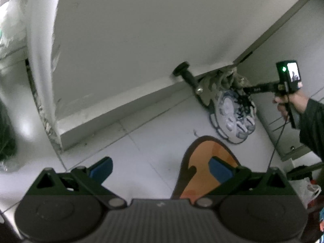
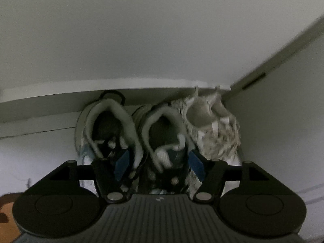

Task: Organize scattered shoes
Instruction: 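Lower the grey sneakers beside the white sneakers and open the right gripper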

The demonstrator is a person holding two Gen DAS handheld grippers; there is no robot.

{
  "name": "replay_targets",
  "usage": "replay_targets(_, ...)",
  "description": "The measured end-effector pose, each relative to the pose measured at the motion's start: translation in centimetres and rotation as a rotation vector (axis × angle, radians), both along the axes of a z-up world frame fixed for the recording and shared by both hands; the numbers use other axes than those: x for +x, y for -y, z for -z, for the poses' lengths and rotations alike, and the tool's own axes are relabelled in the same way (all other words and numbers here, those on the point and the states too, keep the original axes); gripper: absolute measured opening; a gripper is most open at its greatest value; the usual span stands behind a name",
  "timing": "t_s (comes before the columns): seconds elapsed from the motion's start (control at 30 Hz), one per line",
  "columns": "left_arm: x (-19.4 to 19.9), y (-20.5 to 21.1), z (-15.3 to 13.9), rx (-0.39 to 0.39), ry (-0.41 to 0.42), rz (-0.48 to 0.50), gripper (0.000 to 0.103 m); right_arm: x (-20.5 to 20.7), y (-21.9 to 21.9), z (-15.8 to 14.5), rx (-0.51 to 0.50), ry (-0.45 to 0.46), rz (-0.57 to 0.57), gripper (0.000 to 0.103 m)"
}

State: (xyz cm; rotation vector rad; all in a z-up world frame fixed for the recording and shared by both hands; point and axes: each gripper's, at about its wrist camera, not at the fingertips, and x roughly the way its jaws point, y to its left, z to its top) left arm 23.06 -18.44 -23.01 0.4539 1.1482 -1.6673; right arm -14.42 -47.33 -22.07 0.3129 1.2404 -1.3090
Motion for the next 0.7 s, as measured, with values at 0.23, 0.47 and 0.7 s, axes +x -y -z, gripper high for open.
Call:
replay_targets(0.23, -0.6, -0.2, -0.3, -0.004, 0.006, 0.036, 0.103, -0.3, -2.8, 0.9, 0.018, 0.053, 0.055, 0.071)
replay_targets(0.47, -0.4, 0.0, -0.1, 0.024, -0.043, 0.039, 0.103, 1.3, -5.5, 3.1, 0.052, 0.069, 0.089, 0.071)
replay_targets(0.7, -0.5, 0.3, 0.6, 0.067, -0.058, 0.042, 0.103, 2.9, -5.0, 5.3, 0.048, 0.021, 0.096, 0.071)
